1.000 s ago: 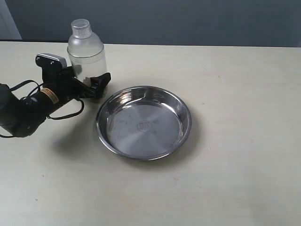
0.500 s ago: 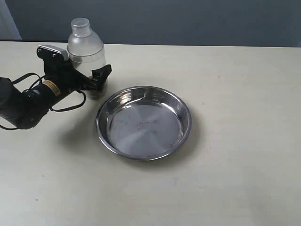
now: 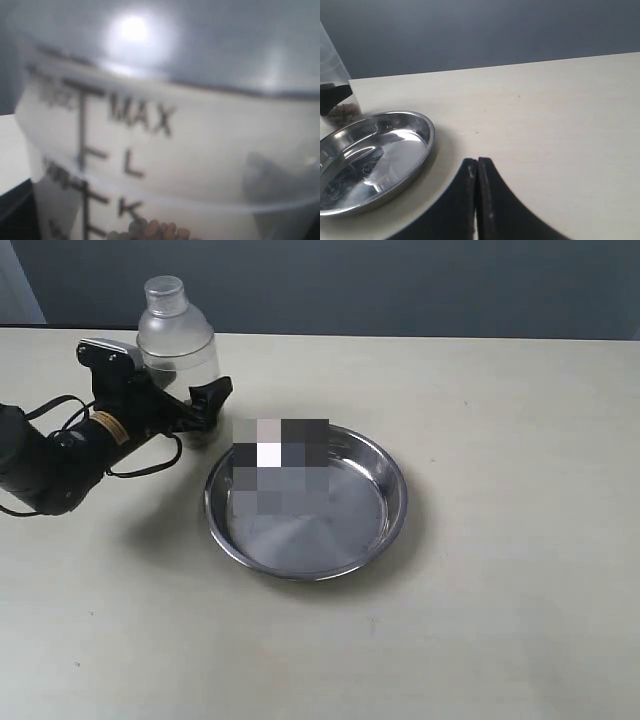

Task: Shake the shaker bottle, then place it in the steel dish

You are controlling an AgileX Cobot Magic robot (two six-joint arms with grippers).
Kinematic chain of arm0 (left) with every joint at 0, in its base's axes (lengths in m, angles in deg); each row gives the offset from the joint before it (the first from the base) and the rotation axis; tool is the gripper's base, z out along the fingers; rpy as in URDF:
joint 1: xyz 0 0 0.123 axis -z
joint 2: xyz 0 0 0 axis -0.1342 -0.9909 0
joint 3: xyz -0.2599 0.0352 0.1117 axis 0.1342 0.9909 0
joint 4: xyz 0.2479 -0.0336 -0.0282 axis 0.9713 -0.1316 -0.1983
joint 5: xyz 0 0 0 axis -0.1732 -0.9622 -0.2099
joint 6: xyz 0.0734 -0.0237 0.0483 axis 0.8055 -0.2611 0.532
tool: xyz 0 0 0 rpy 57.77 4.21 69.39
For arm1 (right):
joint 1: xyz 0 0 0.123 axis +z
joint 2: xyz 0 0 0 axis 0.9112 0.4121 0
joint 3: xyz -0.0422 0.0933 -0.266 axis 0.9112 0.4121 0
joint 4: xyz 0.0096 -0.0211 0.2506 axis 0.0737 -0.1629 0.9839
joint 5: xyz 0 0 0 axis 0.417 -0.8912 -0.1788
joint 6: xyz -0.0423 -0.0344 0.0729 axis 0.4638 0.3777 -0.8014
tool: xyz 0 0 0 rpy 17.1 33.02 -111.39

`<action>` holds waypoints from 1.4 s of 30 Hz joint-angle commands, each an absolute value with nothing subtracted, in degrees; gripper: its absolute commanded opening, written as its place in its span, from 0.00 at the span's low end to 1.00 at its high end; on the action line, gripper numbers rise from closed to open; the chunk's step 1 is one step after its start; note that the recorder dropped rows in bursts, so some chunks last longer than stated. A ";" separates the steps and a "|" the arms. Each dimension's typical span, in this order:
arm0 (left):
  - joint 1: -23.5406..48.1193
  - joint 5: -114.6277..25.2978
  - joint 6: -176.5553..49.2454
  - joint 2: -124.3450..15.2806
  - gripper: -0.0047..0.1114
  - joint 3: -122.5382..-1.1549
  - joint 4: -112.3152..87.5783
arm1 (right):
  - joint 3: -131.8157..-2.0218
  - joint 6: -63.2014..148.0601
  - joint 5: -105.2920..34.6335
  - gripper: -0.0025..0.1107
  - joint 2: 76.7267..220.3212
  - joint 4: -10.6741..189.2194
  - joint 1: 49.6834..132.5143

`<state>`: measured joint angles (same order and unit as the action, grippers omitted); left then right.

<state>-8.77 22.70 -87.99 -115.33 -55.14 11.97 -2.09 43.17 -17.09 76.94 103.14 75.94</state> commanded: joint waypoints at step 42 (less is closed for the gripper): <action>-15.09 25.30 -80.52 -109.28 0.04 -30.69 11.39 | -2.02 43.22 -17.66 0.02 76.73 103.13 76.03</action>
<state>-14.94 26.72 -79.85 -110.23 -31.24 10.83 -2.09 43.19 -17.09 76.94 103.14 75.94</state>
